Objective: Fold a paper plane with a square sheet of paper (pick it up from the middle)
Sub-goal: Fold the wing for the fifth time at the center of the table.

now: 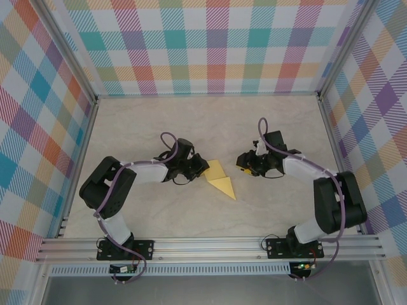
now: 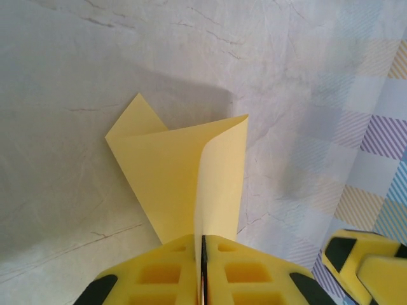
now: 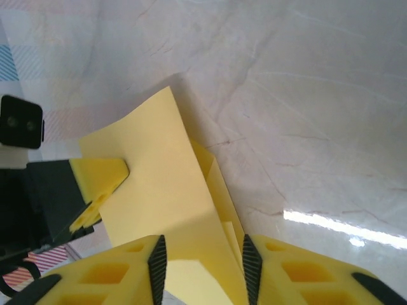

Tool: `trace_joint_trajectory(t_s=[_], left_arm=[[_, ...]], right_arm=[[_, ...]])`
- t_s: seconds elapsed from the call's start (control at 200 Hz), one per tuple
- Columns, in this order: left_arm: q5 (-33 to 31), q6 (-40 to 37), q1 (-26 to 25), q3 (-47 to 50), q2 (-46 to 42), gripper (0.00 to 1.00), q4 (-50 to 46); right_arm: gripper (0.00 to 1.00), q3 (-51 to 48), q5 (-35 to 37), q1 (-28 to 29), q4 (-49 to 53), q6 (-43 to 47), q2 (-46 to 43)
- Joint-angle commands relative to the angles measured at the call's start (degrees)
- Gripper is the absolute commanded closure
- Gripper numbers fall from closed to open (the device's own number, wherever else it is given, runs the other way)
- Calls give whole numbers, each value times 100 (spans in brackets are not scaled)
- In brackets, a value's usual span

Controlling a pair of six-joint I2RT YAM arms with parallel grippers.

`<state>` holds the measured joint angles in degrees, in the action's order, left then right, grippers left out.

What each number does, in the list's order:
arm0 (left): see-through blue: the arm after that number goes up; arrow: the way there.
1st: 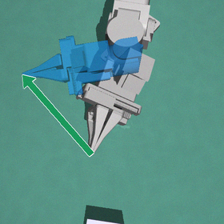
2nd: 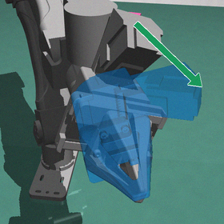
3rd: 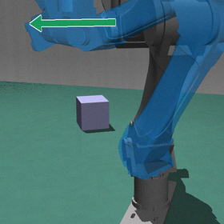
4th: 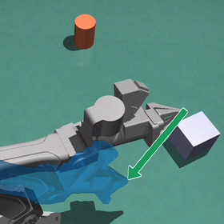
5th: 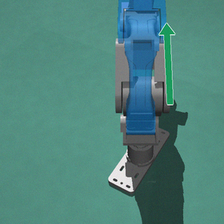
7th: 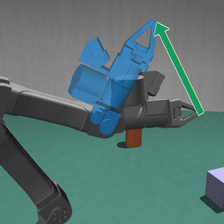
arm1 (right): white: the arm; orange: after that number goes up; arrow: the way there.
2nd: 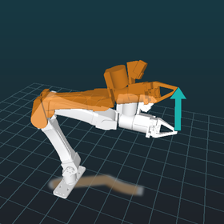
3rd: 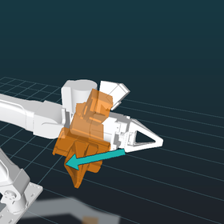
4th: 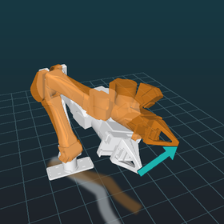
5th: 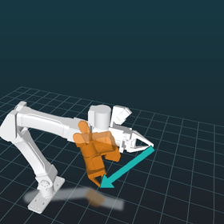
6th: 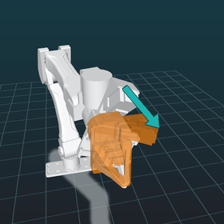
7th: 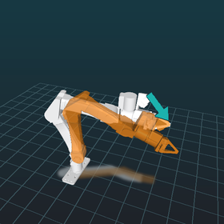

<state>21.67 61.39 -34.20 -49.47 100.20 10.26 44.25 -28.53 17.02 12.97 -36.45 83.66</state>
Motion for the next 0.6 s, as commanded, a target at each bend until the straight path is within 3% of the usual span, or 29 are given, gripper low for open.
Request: trace_joint_trajectory(t_s=[0.0, 0.13, 0.34, 0.595], left_arm=[[135, -224, 90, -183, -98, 90, -317], [162, -230, 97, -233, -45, 90, -371], [184, -225, 115, -274, -3, 90, -400], [180, -237, 127, -265, -2, 90, -428]], right_arm=[[55, -367, 461, 379, -95, 454, -629], [55, -416, 1015, 1189, 2, 1101, -995], [49, -752, 2840, 2623, -503, 2112, -1204], [46, -1113, 3858, 3566, -1138, 3270, -1176]])
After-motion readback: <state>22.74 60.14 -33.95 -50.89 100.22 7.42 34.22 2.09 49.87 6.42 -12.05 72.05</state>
